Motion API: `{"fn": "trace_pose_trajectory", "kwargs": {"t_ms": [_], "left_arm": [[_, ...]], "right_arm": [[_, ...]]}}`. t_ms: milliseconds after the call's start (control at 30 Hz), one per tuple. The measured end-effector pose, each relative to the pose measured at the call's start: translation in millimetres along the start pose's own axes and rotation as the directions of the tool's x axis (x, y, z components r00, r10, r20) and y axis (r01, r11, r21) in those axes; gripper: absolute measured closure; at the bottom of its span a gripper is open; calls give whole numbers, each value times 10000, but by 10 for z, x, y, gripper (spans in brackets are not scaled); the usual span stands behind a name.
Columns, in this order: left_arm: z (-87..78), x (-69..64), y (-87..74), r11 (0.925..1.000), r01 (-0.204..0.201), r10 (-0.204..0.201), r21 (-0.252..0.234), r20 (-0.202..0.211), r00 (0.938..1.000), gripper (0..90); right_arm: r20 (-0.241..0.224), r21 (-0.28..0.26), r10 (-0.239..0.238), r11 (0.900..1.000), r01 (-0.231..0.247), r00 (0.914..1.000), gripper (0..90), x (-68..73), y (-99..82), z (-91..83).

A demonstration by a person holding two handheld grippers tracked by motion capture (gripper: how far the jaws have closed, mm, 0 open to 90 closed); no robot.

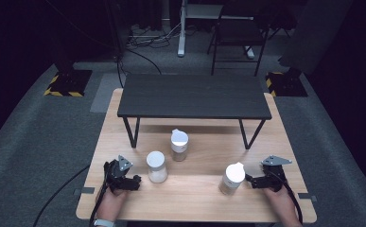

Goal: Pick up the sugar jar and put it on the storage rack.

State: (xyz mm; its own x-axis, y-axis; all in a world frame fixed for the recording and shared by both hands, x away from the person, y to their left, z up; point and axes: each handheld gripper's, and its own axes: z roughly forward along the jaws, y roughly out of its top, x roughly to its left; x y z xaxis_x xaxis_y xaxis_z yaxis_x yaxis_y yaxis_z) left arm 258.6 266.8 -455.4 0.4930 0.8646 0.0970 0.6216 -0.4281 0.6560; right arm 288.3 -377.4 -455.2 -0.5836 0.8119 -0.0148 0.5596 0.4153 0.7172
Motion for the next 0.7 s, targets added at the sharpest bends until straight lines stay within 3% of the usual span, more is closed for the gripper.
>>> {"fn": "trace_pose_trajectory", "kwargs": {"t_ms": [133,300,467,567,600,700], "left_arm": [[-8,1,18,9997,243,-243,57,-3,9997,7],[-76,126,-93,9929,1102,-1082,-447,456,9931,40],[-188,106,-203,9879,1000,-963,-1185,363,9947,59],[-287,57,-311,9750,909,-872,-2029,269,9958,60],[-287,57,-311,9750,909,-872,-2029,269,9958,62],[-346,47,-406,9579,1011,-936,-2688,404,9948,71]], "right_arm": [[23,-26,11,10000,-11,10000,14,1,-5,-3],[419,-243,538,9983,-528,9977,28,39,-67,-44],[541,-148,467,9988,-460,9974,26,73,-57,-43],[553,-112,417,9991,-412,9976,25,81,-50,-40],[553,-112,417,9991,-412,9976,25,81,-50,-40],[519,-96,491,9988,-487,9974,25,69,-46,-36]]}}
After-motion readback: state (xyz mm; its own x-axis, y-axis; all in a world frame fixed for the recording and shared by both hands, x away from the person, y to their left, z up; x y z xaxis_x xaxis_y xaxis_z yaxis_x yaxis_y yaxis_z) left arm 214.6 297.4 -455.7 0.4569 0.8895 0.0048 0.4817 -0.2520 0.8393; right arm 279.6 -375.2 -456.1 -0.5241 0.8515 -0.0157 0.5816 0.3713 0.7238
